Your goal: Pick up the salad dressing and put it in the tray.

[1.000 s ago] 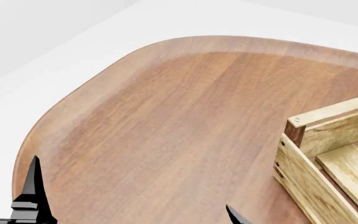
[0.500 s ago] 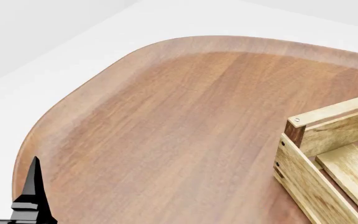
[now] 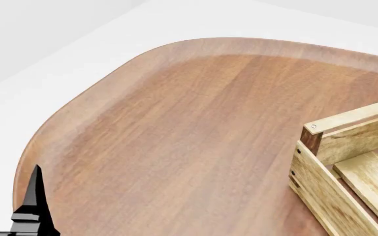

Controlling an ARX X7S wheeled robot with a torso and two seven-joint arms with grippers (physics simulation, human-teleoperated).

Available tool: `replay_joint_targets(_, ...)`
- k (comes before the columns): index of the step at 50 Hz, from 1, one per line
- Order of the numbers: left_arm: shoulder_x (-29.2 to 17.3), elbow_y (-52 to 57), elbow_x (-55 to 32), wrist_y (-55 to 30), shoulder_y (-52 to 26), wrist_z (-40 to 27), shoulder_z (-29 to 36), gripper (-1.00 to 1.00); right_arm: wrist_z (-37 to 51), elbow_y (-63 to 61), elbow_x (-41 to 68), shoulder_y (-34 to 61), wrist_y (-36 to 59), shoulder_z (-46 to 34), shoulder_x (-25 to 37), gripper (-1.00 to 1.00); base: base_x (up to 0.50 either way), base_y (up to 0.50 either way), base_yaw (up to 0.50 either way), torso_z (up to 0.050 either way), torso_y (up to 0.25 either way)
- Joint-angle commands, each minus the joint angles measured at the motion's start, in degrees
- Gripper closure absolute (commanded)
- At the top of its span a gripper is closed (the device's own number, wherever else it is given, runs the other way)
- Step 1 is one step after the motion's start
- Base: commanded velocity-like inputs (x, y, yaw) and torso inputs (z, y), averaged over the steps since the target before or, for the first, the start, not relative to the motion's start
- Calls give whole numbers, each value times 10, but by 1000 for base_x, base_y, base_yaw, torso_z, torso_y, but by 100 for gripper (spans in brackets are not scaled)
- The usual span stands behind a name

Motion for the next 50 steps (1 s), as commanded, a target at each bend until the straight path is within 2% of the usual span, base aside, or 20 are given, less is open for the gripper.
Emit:
replay_joint_targets(1, -2, -1, -2, 1, 0, -2, 1, -100, -6, 29, -1, 19, 10, -10, -8, -100, 0, 0, 0, 0, 0)
replay_joint_targets(50, -10, -3, -8, 9, 0, -10, 7, -100, -17, 147, -7, 80, 4, -29, -39, -100, 0, 0, 0, 0, 0)
